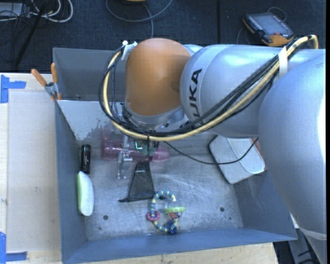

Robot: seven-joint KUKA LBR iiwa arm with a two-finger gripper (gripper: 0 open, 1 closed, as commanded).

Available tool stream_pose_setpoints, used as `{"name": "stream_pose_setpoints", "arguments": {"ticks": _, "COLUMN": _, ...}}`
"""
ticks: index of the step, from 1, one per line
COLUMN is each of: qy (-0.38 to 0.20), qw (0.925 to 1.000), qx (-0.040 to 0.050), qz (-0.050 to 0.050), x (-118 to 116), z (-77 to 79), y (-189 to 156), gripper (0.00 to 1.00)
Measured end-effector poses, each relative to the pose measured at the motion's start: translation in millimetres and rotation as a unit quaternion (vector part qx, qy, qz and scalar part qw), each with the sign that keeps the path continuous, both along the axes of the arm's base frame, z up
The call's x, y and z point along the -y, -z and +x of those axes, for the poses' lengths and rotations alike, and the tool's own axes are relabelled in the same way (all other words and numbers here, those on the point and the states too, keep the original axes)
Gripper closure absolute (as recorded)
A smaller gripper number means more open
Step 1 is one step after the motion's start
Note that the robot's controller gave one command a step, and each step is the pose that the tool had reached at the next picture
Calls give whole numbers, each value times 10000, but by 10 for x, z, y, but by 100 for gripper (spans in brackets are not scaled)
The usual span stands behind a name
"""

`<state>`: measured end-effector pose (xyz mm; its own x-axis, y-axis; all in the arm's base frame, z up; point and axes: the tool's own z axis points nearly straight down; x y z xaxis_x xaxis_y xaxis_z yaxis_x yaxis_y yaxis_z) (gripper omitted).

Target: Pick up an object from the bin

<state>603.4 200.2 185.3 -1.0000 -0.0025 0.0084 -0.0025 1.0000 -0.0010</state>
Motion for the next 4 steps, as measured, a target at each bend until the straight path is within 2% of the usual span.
{"name": "stream_pose_setpoints", "arguments": {"ticks": 1, "qy": 19, "qw": 10000, "qx": 35, "qz": 6, "x": 9, "z": 20, "y": -39, "gripper": 0}}
{"name": "stream_pose_setpoints", "arguments": {"ticks": 2, "qy": -566, "qw": 9984, "qx": 46, "qz": 8, "x": 384, "z": -183, "y": 641, "gripper": 0}}
{"name": "stream_pose_setpoints", "arguments": {"ticks": 3, "qy": -687, "qw": 9976, "qx": 12, "qz": 4, "x": 524, "z": -291, "y": 770, "gripper": 0}}
{"name": "stream_pose_setpoints", "arguments": {"ticks": 4, "qy": -1134, "qw": 9935, "qx": 28, "qz": 9, "x": 974, "z": -412, "y": 816, "gripper": 0}}
